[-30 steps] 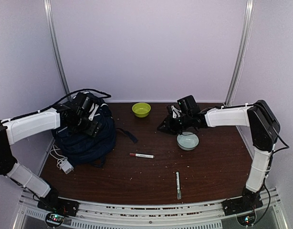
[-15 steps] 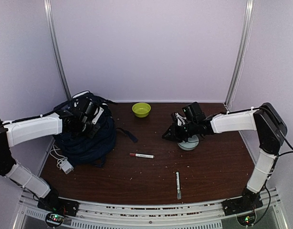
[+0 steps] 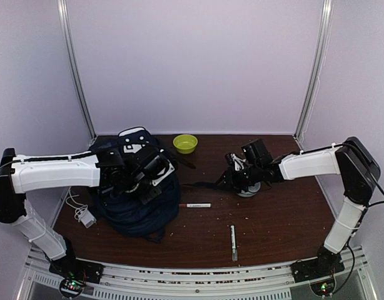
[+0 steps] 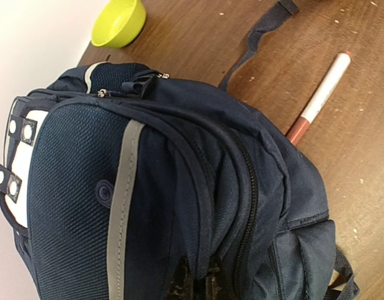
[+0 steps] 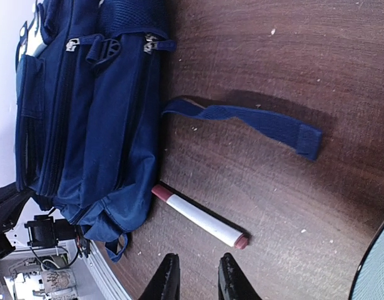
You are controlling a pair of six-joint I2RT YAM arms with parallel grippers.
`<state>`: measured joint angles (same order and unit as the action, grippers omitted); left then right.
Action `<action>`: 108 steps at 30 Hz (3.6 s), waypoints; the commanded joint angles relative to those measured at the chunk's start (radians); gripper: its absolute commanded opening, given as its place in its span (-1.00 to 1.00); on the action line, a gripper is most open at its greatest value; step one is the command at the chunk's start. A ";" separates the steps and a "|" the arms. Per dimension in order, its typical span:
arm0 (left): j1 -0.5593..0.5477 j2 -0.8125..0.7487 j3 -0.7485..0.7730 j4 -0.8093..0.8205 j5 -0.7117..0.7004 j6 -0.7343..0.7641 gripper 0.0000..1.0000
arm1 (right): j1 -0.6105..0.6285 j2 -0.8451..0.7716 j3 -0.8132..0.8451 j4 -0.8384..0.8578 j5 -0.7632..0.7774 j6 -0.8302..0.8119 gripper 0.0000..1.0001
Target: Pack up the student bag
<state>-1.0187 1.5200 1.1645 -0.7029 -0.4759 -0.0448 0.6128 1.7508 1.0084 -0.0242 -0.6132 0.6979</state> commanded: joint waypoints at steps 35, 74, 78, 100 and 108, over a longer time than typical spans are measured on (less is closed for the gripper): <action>0.632 -0.777 -0.514 0.162 0.436 -0.499 0.76 | 0.261 0.074 0.413 -0.052 0.008 -0.017 -0.52; 0.193 -0.461 -0.263 0.160 -0.126 0.192 0.92 | 0.305 0.257 0.608 0.300 -0.067 0.323 -0.47; 0.196 -0.544 -0.310 0.242 -0.059 0.220 0.87 | 0.305 0.237 0.610 0.310 -0.069 0.316 -0.47; 0.265 -0.550 -0.250 0.257 -0.174 0.225 -1.00 | 0.218 0.033 0.390 -0.464 0.310 -0.868 0.05; 0.267 -0.562 -0.236 0.237 -0.192 0.205 -1.00 | 0.221 0.282 0.584 -0.676 0.327 -1.057 0.30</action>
<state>-0.7666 0.9985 0.8703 -0.5301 -0.5972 0.1673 0.8265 1.9781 1.5337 -0.5575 -0.3332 -0.2134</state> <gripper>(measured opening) 0.047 0.643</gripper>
